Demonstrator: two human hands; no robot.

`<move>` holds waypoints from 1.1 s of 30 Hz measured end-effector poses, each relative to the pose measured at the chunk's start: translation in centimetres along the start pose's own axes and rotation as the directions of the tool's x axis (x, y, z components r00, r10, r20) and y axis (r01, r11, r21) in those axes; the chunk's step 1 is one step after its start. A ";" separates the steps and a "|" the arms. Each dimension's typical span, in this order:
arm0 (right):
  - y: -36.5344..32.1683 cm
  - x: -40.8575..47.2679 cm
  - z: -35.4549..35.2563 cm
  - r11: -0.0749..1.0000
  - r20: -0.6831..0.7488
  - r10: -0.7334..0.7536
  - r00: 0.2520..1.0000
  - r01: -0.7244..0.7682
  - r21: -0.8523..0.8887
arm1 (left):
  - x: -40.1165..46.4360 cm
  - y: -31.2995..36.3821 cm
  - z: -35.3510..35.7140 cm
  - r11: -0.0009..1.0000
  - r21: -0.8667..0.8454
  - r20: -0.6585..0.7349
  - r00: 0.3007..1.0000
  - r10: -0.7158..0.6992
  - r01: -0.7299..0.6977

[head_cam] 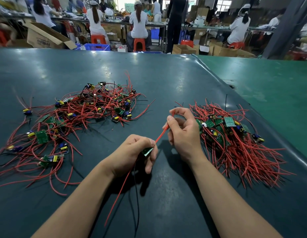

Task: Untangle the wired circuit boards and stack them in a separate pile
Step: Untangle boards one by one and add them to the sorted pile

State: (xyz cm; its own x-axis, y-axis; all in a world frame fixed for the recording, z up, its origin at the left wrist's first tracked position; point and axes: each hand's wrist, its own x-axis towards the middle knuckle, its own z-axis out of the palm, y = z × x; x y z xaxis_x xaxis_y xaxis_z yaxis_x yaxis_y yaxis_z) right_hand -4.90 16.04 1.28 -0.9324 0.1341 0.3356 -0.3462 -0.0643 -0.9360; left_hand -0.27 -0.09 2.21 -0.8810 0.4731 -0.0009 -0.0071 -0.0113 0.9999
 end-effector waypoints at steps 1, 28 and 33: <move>0.0 0.0 -0.1 1.000 -0.027 -0.016 0.999 0.016 -0.018 | 0.0 0.0 0.0 1.000 0.001 0.000 1.000 -0.001 0.001; -1.1 -1.4 0.1 0.959 0.271 0.248 0.930 -0.275 0.066 | 0.3 0.1 0.6 1.000 -0.010 -0.092 0.996 -0.005 0.004; -1.0 -0.3 -0.2 0.957 -0.009 0.238 0.971 -0.233 0.171 | 0.0 0.2 0.4 1.000 0.002 0.012 1.000 0.007 -0.007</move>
State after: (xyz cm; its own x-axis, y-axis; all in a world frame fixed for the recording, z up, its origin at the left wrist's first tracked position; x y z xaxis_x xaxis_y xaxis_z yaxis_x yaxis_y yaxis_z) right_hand -4.25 16.28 2.14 -0.9870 0.1237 0.1024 -0.1320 -0.2615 -0.9561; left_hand -0.12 0.26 2.46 -0.8753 0.4836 0.0061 -0.0001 -0.0128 0.9999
